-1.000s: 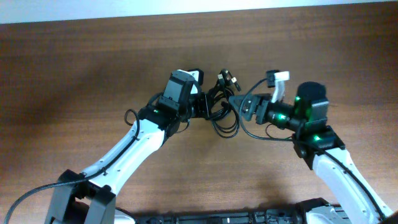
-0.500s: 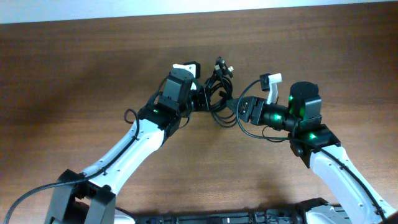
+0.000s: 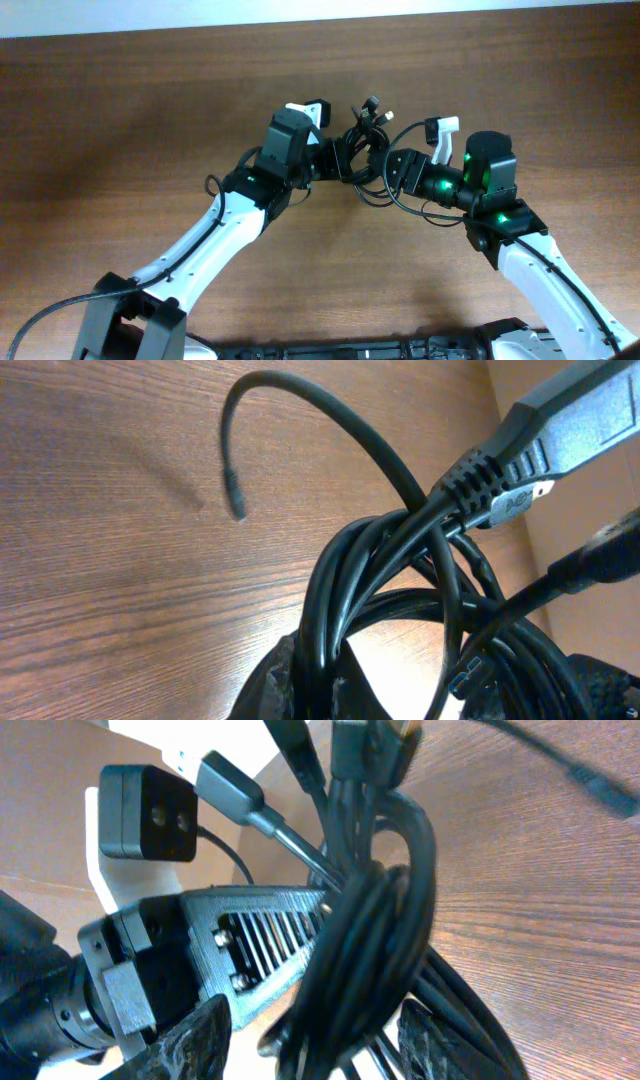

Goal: Untangle cables

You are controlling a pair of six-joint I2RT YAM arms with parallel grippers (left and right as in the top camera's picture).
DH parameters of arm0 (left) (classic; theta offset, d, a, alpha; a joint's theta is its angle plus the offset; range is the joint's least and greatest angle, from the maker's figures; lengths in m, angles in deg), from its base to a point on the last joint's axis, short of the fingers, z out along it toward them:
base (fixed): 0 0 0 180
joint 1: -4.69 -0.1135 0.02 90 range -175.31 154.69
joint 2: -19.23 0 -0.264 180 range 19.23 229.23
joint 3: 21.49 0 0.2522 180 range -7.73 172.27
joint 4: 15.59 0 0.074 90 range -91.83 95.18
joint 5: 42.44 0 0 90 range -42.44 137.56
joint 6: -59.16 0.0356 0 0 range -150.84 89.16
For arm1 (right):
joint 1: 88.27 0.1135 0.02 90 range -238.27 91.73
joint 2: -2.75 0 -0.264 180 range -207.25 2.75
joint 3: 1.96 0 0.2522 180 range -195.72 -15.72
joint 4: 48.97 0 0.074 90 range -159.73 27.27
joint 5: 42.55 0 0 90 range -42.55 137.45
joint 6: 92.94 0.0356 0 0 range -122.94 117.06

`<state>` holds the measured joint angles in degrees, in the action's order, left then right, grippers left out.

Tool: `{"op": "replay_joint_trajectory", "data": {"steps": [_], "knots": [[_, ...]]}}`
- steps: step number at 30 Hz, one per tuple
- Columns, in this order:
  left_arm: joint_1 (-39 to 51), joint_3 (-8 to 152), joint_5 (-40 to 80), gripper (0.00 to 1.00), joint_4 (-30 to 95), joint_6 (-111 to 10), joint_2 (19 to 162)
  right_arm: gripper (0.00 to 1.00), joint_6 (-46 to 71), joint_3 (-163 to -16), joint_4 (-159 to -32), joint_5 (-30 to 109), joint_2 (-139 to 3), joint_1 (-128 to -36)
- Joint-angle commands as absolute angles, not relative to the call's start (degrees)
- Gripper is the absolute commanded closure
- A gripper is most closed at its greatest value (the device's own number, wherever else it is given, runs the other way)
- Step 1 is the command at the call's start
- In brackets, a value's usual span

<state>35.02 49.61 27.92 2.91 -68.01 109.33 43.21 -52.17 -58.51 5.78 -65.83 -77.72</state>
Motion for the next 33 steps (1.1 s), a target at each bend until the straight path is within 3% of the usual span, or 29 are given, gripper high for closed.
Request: {"op": "replay_joint_trajectory", "data": {"steps": [1, 6, 9, 12, 17, 26, 28, 31, 33], "knots": [[35.85, 50.48, 25.89, 1.0, 2.05, -68.4, 108.66, 0.47, 44.52, -52.69, -58.02, 5.7, -66.05, -77.35], [36.44, 50.51, 25.6, 1.0, 1.42, -68.6, 108.66, 0.6, 44.54, -52.69, -60.01, 6.66, -66.2, -77.35], [36.41, 50.51, 23.94, 1.0, 0.96, -68.6, 108.66, 0.75, 44.54, -52.69, -61.46, 7.86, -66.77, -77.35], [36.39, 50.51, 26.98, 1.0, 2.23, -68.55, 108.66, 0.96, 44.48, -52.69, -63.2, 8.12, -67.4, -77.35], [31.08, 50.51, 29.58, 1.0, 8.22, -67.22, 108.55, 0.96, 40.04, -52.69, -73.76, 16.63, -67.38, -77.4], [22.08, 50.51, 9.73, 1.0, 3.41, -55.42, 108.48, 0.96, 30.21, -52.69, -76.76, 16.45, -67.38, -77.4], [21.03, 50.51, 10.0, 0.99, 1.18, -52.92, 108.48, 0.96, 28.7, -52.69, -77.81, 16.47, -67.38, -77.35], [20.77, 50.51, 16.27, 0.88, 1.53, -51.66, 108.48, 0.96, 27.41, -52.69, -78.13, 16.47, -67.38, -77.35], [20.77, 50.51, 20.64, 0.89, 3.67, -51.5, 108.48, 0.96, 27.28, -52.69, -78.26, 16.54, -67.38, -77.35]]}}
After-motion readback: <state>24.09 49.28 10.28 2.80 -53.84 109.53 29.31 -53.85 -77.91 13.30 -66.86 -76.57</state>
